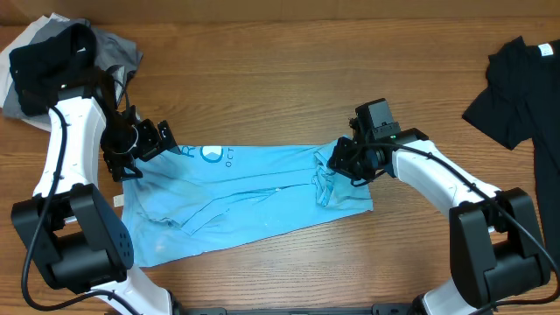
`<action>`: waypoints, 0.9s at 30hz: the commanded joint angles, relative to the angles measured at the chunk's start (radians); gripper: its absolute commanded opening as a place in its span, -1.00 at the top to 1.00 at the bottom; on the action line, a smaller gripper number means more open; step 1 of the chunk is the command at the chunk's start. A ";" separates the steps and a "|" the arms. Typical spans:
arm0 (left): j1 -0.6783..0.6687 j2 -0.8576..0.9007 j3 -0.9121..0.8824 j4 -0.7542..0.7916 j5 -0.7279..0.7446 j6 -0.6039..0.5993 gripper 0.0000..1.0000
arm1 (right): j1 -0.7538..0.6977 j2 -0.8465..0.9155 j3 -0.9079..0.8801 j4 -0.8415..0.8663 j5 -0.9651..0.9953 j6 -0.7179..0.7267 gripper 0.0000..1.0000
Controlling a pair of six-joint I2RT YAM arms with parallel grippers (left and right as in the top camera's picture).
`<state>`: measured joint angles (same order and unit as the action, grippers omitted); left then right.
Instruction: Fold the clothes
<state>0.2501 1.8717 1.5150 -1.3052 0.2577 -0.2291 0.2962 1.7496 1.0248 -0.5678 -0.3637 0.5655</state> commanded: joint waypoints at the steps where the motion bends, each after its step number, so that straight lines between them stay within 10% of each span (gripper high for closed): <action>1: -0.004 -0.026 -0.006 0.002 0.001 0.013 -1.00 | 0.006 0.000 0.037 0.023 -0.042 0.012 0.57; 11: -0.004 -0.026 -0.006 0.004 0.001 0.013 -1.00 | 0.019 0.020 0.037 0.110 -0.083 0.016 0.32; 17: -0.004 -0.026 -0.006 0.008 0.001 0.013 -1.00 | 0.071 0.066 0.036 0.164 -0.083 0.007 -0.50; 27: -0.004 -0.026 -0.006 0.008 -0.006 0.018 -1.00 | 0.024 0.029 0.182 -0.034 -0.087 -0.048 -0.68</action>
<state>0.2497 1.8717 1.5146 -1.2999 0.2573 -0.2291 0.3576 1.8130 1.1091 -0.5365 -0.4454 0.5697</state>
